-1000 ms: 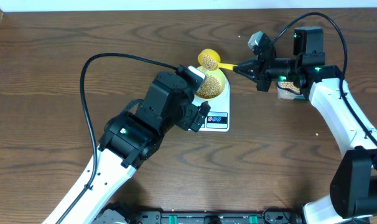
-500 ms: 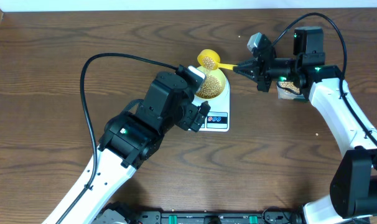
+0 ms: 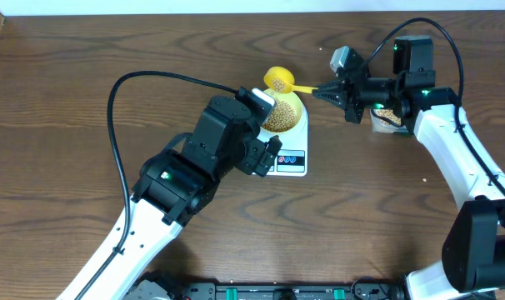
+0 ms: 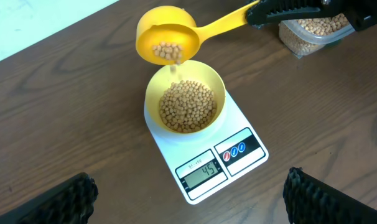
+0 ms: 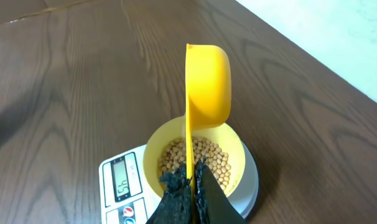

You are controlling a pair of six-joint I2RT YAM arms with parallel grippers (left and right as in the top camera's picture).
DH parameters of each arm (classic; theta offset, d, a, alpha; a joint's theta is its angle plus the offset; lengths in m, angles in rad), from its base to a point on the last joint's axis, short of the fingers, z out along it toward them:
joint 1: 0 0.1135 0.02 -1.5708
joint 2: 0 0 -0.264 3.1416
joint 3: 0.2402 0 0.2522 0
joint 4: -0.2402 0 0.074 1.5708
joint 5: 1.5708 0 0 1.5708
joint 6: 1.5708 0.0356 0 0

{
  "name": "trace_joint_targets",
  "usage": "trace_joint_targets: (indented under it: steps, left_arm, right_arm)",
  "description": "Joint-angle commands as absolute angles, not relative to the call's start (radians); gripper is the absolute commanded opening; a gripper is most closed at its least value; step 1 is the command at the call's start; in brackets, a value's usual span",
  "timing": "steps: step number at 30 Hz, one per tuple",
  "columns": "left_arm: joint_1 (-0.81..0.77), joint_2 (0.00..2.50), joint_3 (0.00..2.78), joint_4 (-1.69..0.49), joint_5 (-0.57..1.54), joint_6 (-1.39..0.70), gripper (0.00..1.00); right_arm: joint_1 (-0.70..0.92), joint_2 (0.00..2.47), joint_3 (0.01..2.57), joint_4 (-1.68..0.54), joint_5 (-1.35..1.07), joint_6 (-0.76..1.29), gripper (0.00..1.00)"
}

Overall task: Scoop item into bowl and weigh 50g on scale
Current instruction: 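Tilt the scoop slightly with the right gripper, trickling soybeans into the bowl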

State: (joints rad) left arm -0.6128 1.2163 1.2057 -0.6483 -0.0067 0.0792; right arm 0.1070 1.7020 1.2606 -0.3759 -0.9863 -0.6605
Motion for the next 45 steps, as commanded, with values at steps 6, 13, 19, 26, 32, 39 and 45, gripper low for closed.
trace_joint_targets:
  steps: [6, 13, 19, 26, 32, 39, 45]
  left_arm:
    - [-0.617, 1.215, 1.195, -0.651, -0.02, 0.082, 0.97]
    - [-0.617, 1.215, 1.195, -0.651, -0.02, 0.082, 0.97]
    - [-0.617, 1.215, 1.195, -0.651, -0.02, 0.082, 0.97]
    - [-0.617, 1.215, 1.195, -0.651, -0.02, 0.082, 0.97]
    - [-0.617, 1.215, 1.195, -0.651, -0.02, 0.082, 0.97]
    - [-0.617, 1.215, 1.195, -0.651, -0.02, 0.082, 0.97]
    - [-0.617, 1.215, 1.195, -0.651, -0.02, 0.082, 0.97]
  right_arm:
    - [0.113, 1.713, 1.258, -0.373, -0.993, -0.727, 0.01]
    - [0.113, 1.713, 1.258, -0.374, -0.993, -0.743, 0.01]
    - [0.113, 1.713, 1.258, -0.374, -0.992, -0.743, 0.01]
    - [0.113, 1.713, 1.258, -0.375, -0.955, -0.742, 0.01]
    - [0.113, 1.713, 1.258, -0.375, -0.947, -0.742, 0.01]
    - [0.113, 1.713, 1.258, -0.375, -0.947, -0.742, 0.01]
    - [0.113, 1.713, 1.258, -0.374, -0.947, -0.742, 0.01]
